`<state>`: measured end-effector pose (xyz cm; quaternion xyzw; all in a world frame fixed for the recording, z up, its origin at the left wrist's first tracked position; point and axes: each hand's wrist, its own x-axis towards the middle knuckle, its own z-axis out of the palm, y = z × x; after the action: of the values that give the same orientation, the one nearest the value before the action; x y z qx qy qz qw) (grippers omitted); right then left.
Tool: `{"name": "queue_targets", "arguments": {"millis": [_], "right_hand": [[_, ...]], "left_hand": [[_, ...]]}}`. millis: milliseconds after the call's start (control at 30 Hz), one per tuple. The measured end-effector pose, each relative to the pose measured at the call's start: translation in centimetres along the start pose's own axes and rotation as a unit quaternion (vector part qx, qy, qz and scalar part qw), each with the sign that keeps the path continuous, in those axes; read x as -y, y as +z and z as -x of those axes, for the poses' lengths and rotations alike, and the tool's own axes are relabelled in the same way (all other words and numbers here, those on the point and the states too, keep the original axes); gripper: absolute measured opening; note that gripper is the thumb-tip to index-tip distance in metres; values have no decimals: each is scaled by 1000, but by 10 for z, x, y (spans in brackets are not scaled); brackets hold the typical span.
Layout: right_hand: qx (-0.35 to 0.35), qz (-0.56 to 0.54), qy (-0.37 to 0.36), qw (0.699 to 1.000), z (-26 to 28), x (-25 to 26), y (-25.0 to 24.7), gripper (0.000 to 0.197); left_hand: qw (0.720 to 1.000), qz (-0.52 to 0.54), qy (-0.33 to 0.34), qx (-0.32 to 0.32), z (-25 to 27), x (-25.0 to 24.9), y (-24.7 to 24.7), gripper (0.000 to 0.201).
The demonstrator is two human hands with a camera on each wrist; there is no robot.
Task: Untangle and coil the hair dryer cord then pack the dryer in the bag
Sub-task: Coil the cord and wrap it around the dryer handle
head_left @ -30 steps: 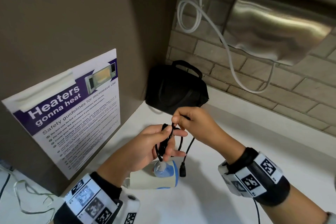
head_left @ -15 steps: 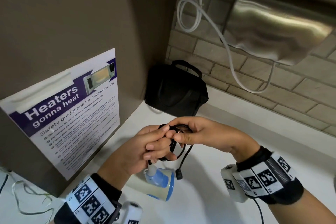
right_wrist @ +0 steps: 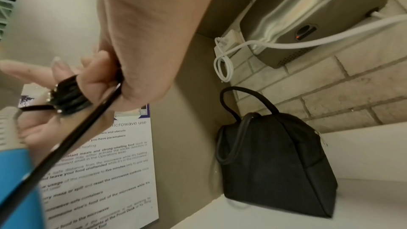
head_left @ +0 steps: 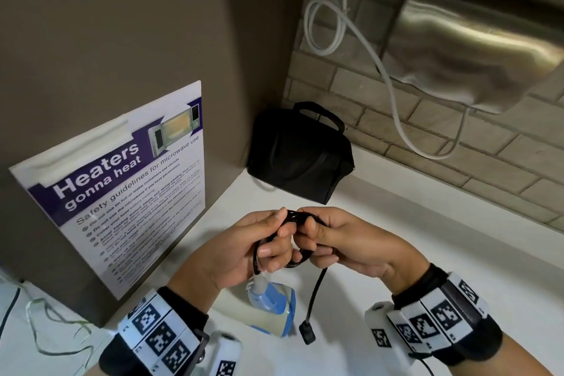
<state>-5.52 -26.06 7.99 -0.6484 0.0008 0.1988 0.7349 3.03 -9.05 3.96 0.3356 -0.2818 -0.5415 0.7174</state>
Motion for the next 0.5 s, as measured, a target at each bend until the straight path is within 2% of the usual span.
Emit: {"name": "queue_targets", "arguments": {"millis": [100,200,267,400,500], "right_hand": [[9,-54,20,998,4,-5,-2,57],[-6,-89,35,995,7,-5,-1,32],[-24,-89,37,995,7,-6,1,25],[-44,-157,2,987,3,-15,2,32],[-52,-227,-41,972,2,-18,-1,31]], "left_hand": [[1000,15,-17,-18,-3,3,-1,34],[997,43,-41,-45,-5,1,0,32],[996,28,-50,-70,-6,0,4,31],[995,-15,-26,-93,-4,-2,4,27],[995,-57,9,-83,0,-2,2,21]]}}
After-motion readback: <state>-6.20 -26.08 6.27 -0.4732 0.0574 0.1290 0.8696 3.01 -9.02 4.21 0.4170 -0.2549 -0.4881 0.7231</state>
